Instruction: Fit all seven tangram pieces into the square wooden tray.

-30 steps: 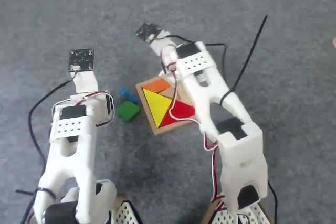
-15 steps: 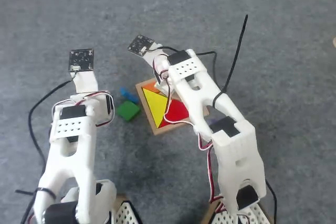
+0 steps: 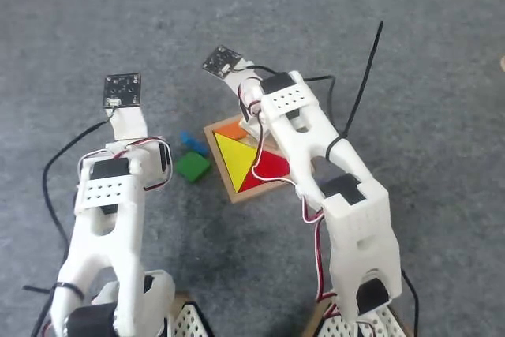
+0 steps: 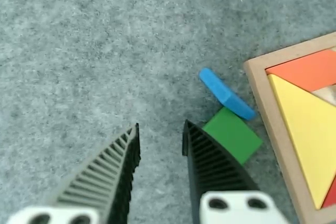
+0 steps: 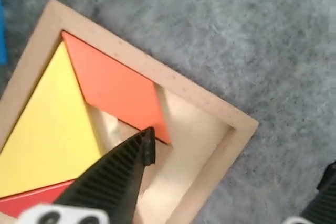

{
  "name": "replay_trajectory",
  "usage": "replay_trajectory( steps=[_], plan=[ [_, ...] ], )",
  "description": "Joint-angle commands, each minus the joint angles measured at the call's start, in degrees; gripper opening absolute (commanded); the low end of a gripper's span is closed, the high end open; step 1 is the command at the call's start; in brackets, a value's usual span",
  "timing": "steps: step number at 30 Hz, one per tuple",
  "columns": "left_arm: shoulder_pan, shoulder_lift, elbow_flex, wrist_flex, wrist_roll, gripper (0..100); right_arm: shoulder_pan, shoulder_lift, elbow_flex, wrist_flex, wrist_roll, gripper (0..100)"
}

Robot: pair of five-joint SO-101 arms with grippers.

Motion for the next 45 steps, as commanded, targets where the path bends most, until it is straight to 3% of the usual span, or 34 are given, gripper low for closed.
replay_trajectory(
  steps=[1,12,31,45],
  plan=[
    [0.53,-0.18,0.04,-1.05,-0.70,13,0.92,-7.96,1.49,-0.22,-0.70,47.0],
    [0.53,-0.18,0.04,-1.05,-0.70,13,1.63,-11.03,15.65,-6.55,1.49,46.8],
    [0.53,-0.18,0.04,-1.05,-0.70,13,-5.85,-7.78,13.80,-8.84,2.29,46.8],
    [0.62,-0.09,0.04,-1.05,-0.70,13,-0.75,-15.43,9.93,-5.58,-1.41,46.8]
  ],
)
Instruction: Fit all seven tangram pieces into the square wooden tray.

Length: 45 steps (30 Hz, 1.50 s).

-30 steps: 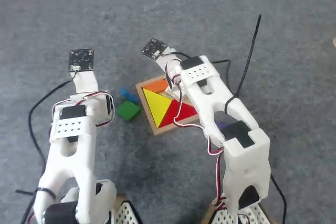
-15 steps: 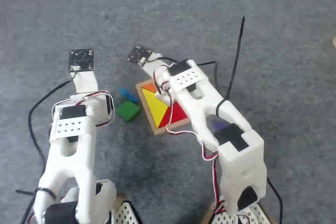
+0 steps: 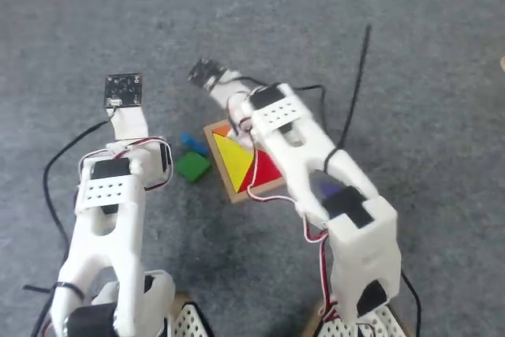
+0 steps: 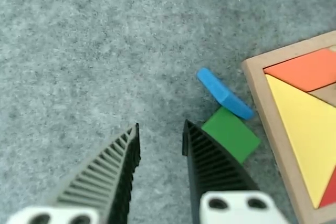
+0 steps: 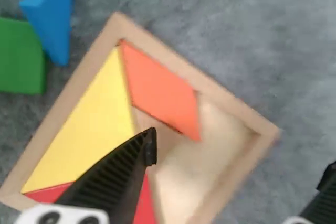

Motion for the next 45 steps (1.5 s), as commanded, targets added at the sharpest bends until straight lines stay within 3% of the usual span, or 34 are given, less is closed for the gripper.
replay_trajectory(
  steps=[1,6,17,31,45],
  plan=[
    [0.35,-0.09,0.04,-1.05,-0.70,13,2.51,-4.97,-1.23,-0.04,-0.62,46.8],
    [0.35,-0.09,0.04,-1.05,-0.70,13,2.86,1.45,-1.23,-4.35,-2.81,46.8],
    [0.35,-0.09,0.66,-2.11,-0.70,13,8.92,6.29,-7.65,0.22,-2.90,46.7],
    [0.26,-0.09,0.66,-2.11,-0.70,13,4.62,12.18,-7.82,-0.04,0.44,46.7],
    [0.26,-0.09,0.66,-2.20,-0.70,13,-0.84,12.26,-11.69,1.01,-4.75,46.8]
  ],
)
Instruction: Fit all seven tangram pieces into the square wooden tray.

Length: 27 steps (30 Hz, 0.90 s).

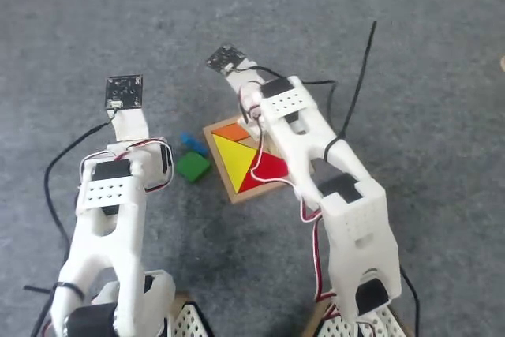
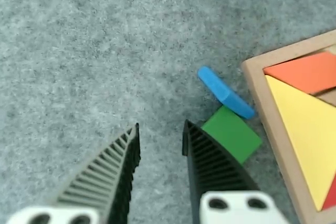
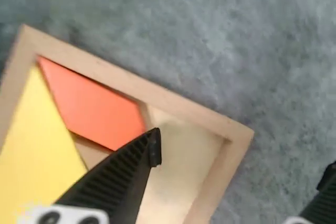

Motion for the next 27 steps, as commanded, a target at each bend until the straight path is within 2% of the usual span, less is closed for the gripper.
replay_trajectory(
  steps=[1,14,22,27],
  plan=[
    [0.26,-0.09,-0.40,-1.14,-0.70,13,-2.51,-0.84,-1.14,2.07,-0.79,46.8],
    [0.35,-0.09,-0.40,-1.14,-0.70,13,6.37,-1.10,-0.70,11.47,-2.73,46.7],
    [0.35,-0.09,-0.40,-1.05,-0.70,13,6.90,-1.63,3.52,10.42,-0.70,46.7],
    [0.35,-0.09,-0.40,-1.14,-0.70,13,10.77,-1.71,3.69,11.74,-0.70,46.7]
  ],
)
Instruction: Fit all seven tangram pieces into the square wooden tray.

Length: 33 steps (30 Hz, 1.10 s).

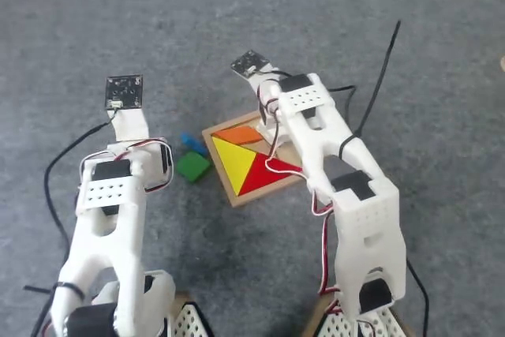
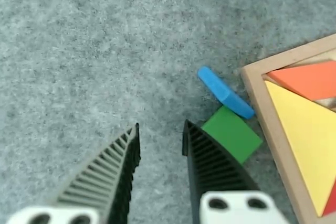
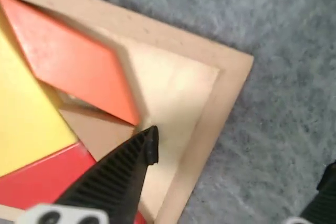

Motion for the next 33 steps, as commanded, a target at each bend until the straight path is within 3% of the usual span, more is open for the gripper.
replay_trajectory(
  steps=[1,6,15,20,25,33],
  plan=[
    [0.35,-0.09,-0.40,-1.14,-0.70,13,4.70,-1.27,1.14,1.98,0.97,46.7],
    [0.35,-0.09,-0.40,-1.14,-0.70,13,8.84,-1.45,3.69,2.51,3.87,45.3],
    [0.35,-0.09,-0.40,-1.14,-0.70,13,9.27,-12.44,15.30,1.71,8.26,43.4],
    [0.35,-0.09,-0.40,-1.23,-0.70,13,5.05,-20.70,16.53,-5.32,8.26,43.4],
    [0.35,-0.09,-0.40,-1.23,-0.70,13,-2.51,-18.33,16.53,-8.22,8.53,43.4],
    [0.35,-0.09,-0.40,-1.14,-0.70,13,-4.79,-14.20,16.53,-13.32,8.70,43.5]
  ],
)
